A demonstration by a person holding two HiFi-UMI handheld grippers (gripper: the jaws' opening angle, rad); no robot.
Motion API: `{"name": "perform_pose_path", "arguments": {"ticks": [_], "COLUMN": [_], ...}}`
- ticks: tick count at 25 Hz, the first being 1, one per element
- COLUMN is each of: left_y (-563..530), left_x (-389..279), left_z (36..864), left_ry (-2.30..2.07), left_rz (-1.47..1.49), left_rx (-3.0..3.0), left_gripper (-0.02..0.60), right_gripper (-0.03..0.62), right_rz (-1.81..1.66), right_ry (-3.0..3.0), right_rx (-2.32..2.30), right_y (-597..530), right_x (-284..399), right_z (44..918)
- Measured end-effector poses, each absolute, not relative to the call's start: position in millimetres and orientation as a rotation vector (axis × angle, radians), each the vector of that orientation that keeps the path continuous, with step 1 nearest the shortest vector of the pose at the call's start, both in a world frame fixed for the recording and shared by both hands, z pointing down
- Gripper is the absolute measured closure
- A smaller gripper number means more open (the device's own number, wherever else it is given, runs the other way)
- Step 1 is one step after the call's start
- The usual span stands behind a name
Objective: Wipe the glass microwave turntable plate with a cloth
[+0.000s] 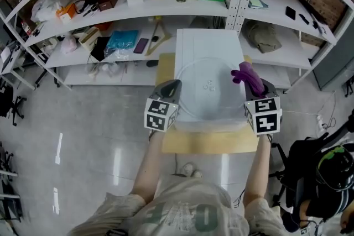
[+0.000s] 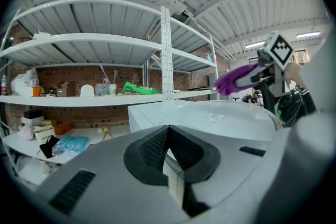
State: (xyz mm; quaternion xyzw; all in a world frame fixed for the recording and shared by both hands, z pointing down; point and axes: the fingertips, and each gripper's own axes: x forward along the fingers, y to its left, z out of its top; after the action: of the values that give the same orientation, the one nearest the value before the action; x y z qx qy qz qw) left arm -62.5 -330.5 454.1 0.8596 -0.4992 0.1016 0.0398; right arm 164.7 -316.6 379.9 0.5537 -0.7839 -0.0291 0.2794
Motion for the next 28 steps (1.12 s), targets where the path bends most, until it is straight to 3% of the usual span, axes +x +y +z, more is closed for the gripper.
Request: {"name": "perform_pose_path", "arguments": {"ticks": [8,20,28], "left_y": [-331,-332,-332], "left_x": [-61,-65,-63], "left_z": [453,452,454], "left_ry": [-1.528,-1.534,-1.54], "left_rz": [0.31,0.307,0.332], "left_rx": [2.635,2.639,2.639], "left_gripper": [0.58,0.58,0.58], "right_gripper": [0.539,0.539,0.539], "right_rz": [0.003,0.054,0.072], "right_ry": [-2.018,-2.073,-2.095], "right_rx": [1.426,1.313,1.328], "right_y": [-346,-234,-224], "right_x": [171,152,149], "right_z": [411,425,429]}}
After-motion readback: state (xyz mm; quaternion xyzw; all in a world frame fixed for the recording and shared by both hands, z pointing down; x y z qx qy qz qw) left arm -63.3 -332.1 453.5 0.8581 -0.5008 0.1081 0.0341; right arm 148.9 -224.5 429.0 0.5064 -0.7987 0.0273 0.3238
